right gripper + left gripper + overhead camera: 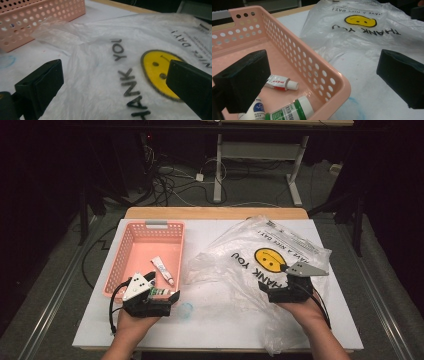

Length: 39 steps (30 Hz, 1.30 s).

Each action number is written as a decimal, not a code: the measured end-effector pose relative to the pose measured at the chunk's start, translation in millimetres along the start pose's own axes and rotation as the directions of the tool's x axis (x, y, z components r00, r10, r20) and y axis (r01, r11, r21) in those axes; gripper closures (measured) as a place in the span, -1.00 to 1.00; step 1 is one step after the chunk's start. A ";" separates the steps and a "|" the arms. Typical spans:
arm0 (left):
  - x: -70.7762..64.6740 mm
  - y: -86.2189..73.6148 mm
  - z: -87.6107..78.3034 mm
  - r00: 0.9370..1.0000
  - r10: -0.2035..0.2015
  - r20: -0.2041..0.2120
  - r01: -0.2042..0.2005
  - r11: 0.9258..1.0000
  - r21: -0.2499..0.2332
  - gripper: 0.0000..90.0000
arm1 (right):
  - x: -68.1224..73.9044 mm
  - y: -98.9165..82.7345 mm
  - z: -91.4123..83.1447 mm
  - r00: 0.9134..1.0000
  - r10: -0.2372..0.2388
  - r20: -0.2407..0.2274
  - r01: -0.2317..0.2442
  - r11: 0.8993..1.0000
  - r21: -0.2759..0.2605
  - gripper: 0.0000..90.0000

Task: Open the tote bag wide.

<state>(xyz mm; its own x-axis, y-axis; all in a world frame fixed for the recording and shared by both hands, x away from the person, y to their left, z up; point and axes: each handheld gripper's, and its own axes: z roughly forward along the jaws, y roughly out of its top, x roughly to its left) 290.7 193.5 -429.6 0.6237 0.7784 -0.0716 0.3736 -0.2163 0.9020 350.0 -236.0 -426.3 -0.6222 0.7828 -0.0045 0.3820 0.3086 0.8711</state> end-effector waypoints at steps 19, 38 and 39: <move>-8.1 -7.4 -11.1 1.000 -0.001 -0.017 0.001 1.000 0.006 -1.00 | 11.2 -16.5 24.1 0.982 -0.044 -0.185 0.070 0.988 0.137 -0.05; -9.3 -7.1 -8.0 1.000 0.005 -0.002 -0.005 1.000 0.011 -1.00 | 36.1 -29.7 49.1 0.959 -0.171 -0.224 0.230 0.936 0.269 0.14; -9.5 -7.2 -8.2 1.000 0.006 -0.002 -0.006 1.000 0.011 -1.00 | 35.1 -29.6 49.3 0.959 -0.169 -0.227 0.228 0.937 0.264 0.22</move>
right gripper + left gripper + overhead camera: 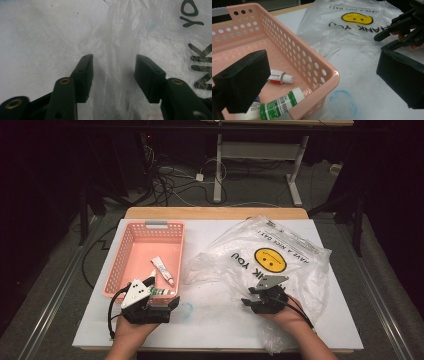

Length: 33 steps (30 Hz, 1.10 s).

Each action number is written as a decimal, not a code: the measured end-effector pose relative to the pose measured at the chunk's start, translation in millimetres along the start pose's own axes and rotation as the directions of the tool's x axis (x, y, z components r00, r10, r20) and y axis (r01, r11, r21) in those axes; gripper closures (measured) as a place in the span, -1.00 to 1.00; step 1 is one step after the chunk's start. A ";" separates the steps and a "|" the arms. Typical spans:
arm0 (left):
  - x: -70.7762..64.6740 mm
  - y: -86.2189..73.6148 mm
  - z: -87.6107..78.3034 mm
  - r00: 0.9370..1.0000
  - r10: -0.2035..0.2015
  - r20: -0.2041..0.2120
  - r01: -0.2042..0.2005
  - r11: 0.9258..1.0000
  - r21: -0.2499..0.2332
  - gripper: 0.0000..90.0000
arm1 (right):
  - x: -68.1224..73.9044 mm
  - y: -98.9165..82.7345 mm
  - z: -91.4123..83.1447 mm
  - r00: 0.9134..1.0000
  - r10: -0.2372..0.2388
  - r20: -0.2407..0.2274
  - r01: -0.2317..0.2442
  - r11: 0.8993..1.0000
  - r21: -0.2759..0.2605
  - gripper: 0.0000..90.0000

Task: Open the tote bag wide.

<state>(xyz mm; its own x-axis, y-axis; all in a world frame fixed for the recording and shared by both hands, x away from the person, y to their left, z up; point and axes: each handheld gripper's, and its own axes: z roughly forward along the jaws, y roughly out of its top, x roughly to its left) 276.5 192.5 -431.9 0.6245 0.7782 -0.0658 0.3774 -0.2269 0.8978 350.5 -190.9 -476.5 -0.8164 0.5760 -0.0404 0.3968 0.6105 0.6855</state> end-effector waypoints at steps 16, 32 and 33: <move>-1.3 -0.2 2.6 1.000 0.001 0.005 -0.001 1.000 0.007 -1.00 | -8.8 -3.3 -6.1 0.999 0.038 -0.016 -0.039 0.998 -0.045 0.88; -0.8 -0.2 3.1 1.000 0.006 0.006 -0.006 1.000 0.010 -1.00 | -14.1 -2.3 -21.2 0.998 0.055 -0.012 -0.056 0.990 -0.127 0.99; -0.9 -0.2 3.1 1.000 0.007 0.007 -0.007 1.000 0.010 -1.00 | -14.0 -2.4 -20.8 0.998 0.058 -0.013 -0.059 0.990 -0.128 0.98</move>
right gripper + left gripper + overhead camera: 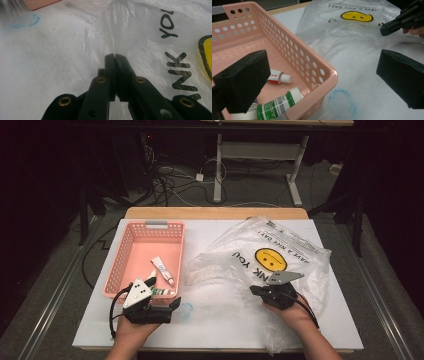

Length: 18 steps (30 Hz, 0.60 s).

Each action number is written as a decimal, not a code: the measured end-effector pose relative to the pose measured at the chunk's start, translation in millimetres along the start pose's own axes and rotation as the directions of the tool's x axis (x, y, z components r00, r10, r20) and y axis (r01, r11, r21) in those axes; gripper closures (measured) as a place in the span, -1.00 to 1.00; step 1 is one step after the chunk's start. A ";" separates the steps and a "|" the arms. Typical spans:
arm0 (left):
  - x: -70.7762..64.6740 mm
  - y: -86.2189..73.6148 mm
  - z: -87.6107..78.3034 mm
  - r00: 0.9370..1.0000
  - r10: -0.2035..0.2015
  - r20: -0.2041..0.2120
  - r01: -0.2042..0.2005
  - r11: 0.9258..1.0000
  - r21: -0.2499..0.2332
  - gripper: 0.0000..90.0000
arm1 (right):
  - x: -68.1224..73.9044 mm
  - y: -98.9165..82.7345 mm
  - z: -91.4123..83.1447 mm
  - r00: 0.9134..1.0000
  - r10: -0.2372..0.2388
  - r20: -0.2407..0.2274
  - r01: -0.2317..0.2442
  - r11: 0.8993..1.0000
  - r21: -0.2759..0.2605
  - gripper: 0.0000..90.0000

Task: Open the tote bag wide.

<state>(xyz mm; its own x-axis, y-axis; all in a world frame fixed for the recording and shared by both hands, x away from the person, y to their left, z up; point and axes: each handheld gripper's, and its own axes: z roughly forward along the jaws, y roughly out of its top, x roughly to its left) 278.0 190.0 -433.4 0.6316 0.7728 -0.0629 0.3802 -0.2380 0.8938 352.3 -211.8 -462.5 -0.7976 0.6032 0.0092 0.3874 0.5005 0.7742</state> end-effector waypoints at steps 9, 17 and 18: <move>-0.5 -0.1 0.5 1.000 0.004 -0.001 -0.004 1.000 0.007 -1.00 | -1.0 -0.3 9.2 1.000 0.013 0.014 -0.013 1.000 0.028 0.60; -0.8 -0.4 0.7 1.000 0.002 -0.002 -0.002 1.000 0.008 -1.00 | -2.2 5.9 20.1 1.000 0.009 0.021 -0.010 1.000 0.030 0.53; -0.7 -0.4 0.7 1.000 0.002 -0.002 -0.002 1.000 0.008 -1.00 | -2.8 6.0 20.0 1.000 0.012 0.018 -0.012 1.000 0.027 0.58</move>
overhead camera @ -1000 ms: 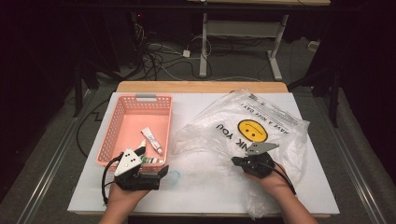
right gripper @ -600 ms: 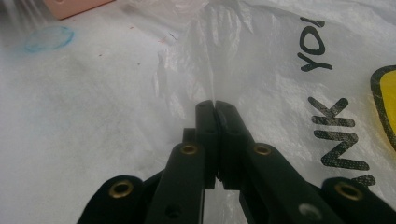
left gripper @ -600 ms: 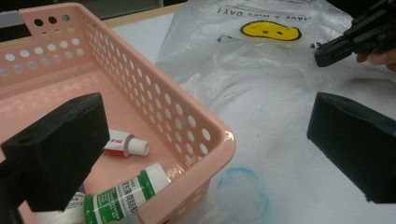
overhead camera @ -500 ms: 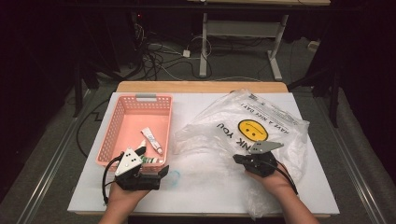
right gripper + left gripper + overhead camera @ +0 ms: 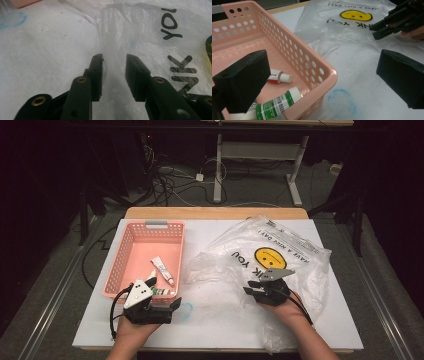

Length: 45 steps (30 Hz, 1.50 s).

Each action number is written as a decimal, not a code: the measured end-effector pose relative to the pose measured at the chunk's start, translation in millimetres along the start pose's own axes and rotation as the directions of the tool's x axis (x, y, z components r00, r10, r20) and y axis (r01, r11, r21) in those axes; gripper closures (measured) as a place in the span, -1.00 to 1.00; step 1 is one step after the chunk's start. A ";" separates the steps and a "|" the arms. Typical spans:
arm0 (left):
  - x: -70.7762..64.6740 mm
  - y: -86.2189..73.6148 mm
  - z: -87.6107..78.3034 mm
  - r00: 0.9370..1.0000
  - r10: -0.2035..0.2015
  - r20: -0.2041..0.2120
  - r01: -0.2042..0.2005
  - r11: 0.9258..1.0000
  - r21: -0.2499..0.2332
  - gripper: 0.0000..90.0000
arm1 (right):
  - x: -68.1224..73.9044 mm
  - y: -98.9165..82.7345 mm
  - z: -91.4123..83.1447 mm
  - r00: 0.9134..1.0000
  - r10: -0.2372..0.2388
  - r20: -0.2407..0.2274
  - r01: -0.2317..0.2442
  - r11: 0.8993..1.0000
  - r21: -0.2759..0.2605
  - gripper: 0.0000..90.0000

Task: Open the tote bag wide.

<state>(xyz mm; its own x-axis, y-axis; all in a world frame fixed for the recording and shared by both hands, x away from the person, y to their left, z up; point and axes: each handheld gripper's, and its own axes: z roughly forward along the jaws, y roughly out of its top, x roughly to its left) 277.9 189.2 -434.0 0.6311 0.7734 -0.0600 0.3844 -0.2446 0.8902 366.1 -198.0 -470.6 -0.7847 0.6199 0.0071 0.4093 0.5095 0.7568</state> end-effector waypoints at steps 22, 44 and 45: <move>-2.1 0.2 1.1 1.000 0.002 0.007 -0.002 1.000 -0.002 -1.00 | -8.4 -6.2 -12.2 1.000 0.019 0.005 -0.019 0.999 -0.032 1.00; -1.5 0.3 0.1 1.000 0.003 0.003 -0.003 1.000 -0.002 -1.00 | -13.6 15.2 -65.1 0.996 0.007 0.091 0.016 0.969 -0.247 1.00; -1.7 0.3 0.2 1.000 0.002 0.004 -0.002 1.000 -0.001 -1.00 | -14.0 16.3 -68.2 0.995 0.011 0.095 0.013 0.967 -0.255 1.00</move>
<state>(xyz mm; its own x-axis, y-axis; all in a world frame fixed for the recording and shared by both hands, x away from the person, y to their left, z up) 277.1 187.7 -433.8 0.6346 0.7706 -0.0596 0.3819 -0.2456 0.8910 352.0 -239.1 -413.8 -0.7325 0.6792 -0.0464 0.2664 0.3488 0.8986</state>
